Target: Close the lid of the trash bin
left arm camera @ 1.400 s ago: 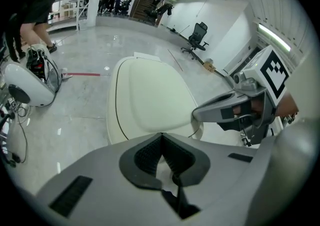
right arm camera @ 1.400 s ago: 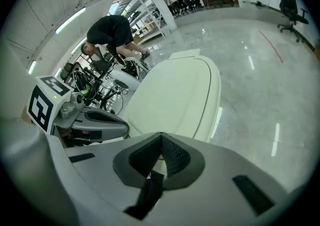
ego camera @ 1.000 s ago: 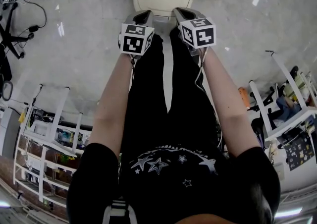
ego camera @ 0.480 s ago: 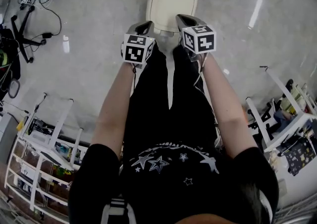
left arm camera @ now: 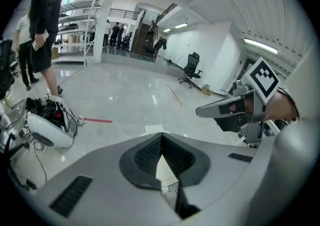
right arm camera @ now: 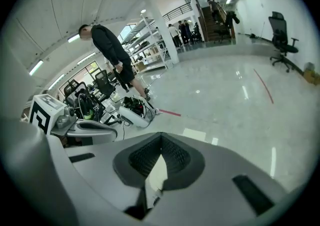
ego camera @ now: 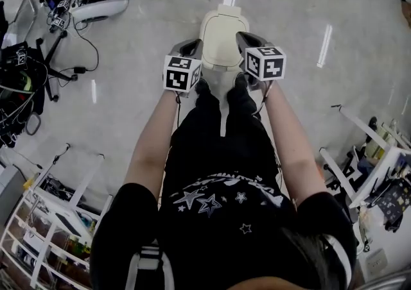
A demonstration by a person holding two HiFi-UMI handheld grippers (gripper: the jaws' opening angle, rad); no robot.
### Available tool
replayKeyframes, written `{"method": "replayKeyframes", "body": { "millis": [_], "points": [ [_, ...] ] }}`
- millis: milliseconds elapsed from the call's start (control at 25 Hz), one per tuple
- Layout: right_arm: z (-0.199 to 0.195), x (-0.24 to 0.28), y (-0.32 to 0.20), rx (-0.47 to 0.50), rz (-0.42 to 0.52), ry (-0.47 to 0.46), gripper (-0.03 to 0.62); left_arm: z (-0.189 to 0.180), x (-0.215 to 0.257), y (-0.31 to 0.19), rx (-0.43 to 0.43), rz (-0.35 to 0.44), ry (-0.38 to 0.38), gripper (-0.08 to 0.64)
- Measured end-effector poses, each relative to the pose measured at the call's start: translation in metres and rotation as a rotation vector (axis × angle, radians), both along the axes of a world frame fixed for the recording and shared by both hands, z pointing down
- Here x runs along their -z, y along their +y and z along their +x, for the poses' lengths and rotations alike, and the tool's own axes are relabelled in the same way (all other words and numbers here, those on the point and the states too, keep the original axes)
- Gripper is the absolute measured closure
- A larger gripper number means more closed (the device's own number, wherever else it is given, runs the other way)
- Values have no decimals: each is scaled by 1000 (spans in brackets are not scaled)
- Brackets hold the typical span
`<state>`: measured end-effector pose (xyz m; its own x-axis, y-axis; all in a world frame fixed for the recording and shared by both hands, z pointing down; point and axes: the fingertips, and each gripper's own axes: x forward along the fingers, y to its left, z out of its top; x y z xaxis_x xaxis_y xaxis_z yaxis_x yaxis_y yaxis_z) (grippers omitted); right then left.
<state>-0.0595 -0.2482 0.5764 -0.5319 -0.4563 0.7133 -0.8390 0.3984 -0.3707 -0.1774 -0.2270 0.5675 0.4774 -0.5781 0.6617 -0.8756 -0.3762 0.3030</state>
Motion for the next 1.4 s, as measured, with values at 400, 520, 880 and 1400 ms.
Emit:
{"method": "replayKeyframes", "body": {
  "millis": [400,520,880,1400],
  "points": [
    [-15,121,9,-8,189,-22,597,-20,118,-9,18,183,75,549],
    [-13,154,13,-20,246,-34,597,-12,148,-4,0,243,106,549],
    [3,210,22,-28,358,-37,597,2,200,0,15,338,170,549],
    [28,243,74,85,445,-122,597,25,260,52,111,464,152,549]
  ]
}}
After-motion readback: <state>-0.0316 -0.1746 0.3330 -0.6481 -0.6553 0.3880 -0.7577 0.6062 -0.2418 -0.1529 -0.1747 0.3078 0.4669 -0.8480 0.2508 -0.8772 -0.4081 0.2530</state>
